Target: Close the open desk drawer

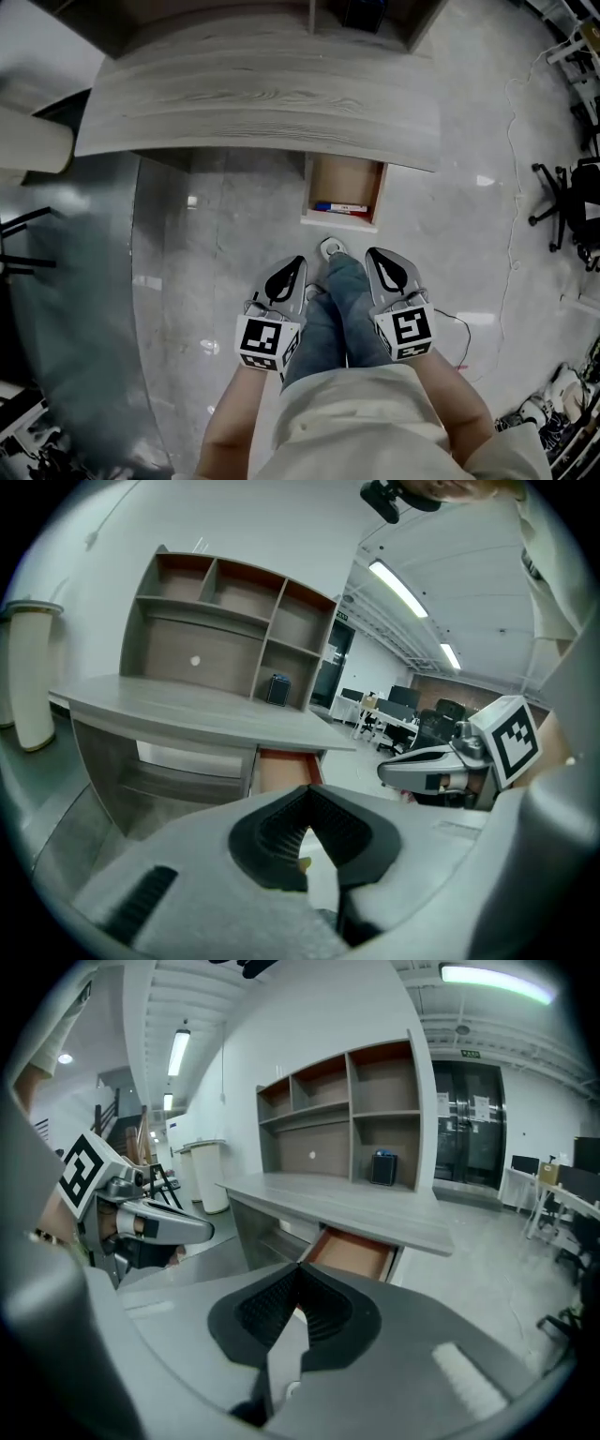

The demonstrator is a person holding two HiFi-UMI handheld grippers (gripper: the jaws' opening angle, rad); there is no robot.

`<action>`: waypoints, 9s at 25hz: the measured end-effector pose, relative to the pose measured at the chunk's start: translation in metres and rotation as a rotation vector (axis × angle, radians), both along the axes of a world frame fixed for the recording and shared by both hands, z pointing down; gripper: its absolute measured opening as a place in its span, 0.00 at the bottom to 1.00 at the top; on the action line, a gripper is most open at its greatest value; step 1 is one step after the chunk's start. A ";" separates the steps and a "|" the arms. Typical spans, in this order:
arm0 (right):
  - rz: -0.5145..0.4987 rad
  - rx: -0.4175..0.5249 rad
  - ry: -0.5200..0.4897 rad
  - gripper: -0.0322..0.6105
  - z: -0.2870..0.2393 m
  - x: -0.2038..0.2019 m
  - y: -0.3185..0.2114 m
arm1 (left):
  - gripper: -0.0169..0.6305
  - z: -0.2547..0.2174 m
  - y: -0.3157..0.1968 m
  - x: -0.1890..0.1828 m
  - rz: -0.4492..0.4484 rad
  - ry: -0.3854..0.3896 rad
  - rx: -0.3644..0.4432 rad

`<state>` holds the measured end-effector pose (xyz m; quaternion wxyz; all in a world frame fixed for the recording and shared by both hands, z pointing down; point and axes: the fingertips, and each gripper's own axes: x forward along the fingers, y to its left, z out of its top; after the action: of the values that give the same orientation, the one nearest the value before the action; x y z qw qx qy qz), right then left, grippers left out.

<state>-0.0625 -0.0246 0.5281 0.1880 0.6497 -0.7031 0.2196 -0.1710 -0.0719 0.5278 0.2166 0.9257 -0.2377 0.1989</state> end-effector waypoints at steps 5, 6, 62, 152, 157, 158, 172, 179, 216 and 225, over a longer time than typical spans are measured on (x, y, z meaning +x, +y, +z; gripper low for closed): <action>0.062 -0.038 0.013 0.05 0.045 0.018 0.001 | 0.04 0.036 -0.023 0.008 0.017 -0.017 -0.005; 0.069 -0.041 0.011 0.05 0.054 0.020 0.001 | 0.04 0.044 -0.027 0.010 0.026 -0.021 -0.008; 0.142 -0.150 -0.052 0.23 0.231 0.073 -0.011 | 0.45 0.233 -0.051 0.065 0.055 -0.230 -0.052; 0.284 0.027 -0.020 0.12 0.178 0.135 -0.086 | 0.26 0.172 -0.141 0.125 -0.082 -0.024 0.045; 0.276 0.047 -0.023 0.06 0.169 0.108 -0.071 | 0.19 0.168 -0.108 0.110 -0.058 -0.018 0.029; 0.274 0.053 -0.022 0.05 0.166 0.104 -0.068 | 0.18 0.166 -0.103 0.108 -0.056 -0.014 0.030; 0.253 0.128 -0.004 0.05 0.116 0.045 -0.025 | 0.05 0.111 -0.048 0.066 -0.052 0.051 0.071; 0.206 0.130 -0.008 0.05 0.074 0.019 -0.001 | 0.03 0.070 -0.018 0.044 -0.066 0.065 0.069; -0.117 0.309 -0.019 0.05 -0.164 -0.068 0.069 | 0.03 -0.131 0.083 -0.002 -0.054 0.085 0.115; -0.122 0.321 -0.037 0.05 -0.168 -0.072 0.065 | 0.03 -0.132 0.087 -0.012 -0.061 0.085 0.110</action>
<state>-0.1344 0.0405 0.3605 0.0818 0.6234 -0.7705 0.1049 -0.1830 0.0148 0.3961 0.1814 0.9362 -0.2668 0.1395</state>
